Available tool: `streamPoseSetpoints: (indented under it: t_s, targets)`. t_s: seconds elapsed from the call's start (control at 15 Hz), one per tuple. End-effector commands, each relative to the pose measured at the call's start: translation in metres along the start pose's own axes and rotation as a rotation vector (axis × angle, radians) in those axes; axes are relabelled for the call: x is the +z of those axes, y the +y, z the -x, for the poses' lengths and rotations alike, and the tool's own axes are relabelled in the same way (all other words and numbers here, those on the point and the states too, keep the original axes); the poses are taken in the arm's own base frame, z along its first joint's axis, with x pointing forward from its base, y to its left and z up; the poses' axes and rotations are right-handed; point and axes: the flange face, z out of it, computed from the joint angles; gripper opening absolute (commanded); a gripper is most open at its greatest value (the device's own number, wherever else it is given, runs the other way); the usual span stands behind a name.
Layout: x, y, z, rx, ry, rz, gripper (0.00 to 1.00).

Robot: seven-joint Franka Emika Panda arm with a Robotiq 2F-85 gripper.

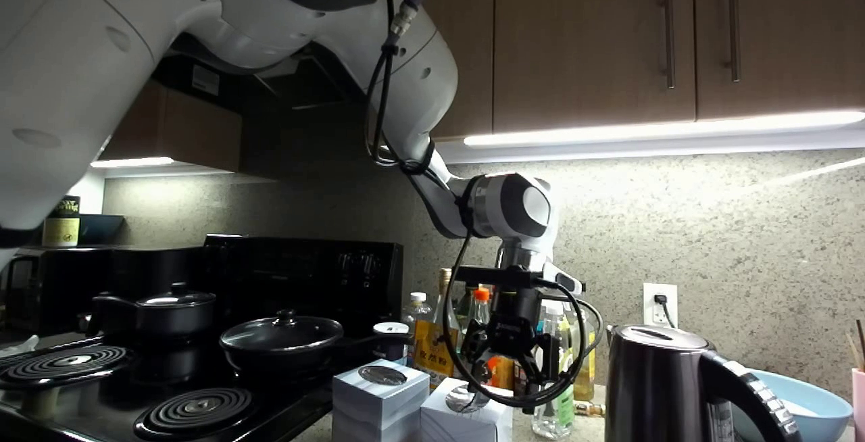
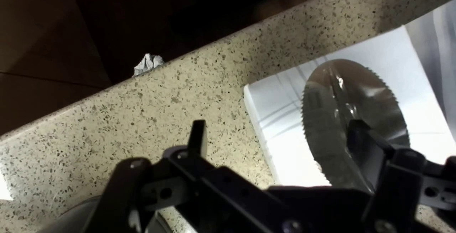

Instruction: Unstack the tissue boxes then stack them up again.

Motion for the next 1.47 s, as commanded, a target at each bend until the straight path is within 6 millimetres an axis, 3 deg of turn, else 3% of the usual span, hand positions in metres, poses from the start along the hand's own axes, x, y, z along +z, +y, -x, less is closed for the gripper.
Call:
streamPoseSetpoints:
  t_s: [0.0,0.07,0.13,0.4,0.8,0.87,0.93,1.4]
  targets:
    - [0.008,0.002,-0.002,-0.003,-0.041,0.035,1.00]
    - [0.011,0.001,-0.004,-0.004,-0.049,0.036,0.89]
    - [0.014,0.001,-0.005,-0.004,-0.058,0.036,0.73]
    - [0.019,0.001,-0.008,-0.008,-0.082,0.031,0.47]
    - [0.009,0.001,-0.007,0.009,-0.075,0.029,0.10]
    - [0.004,0.000,-0.005,0.009,-0.067,0.023,0.06]
    - [-0.001,-0.001,-0.004,0.006,-0.060,0.017,0.09]
    - [-0.062,-0.005,0.023,0.009,0.027,-0.074,0.07]
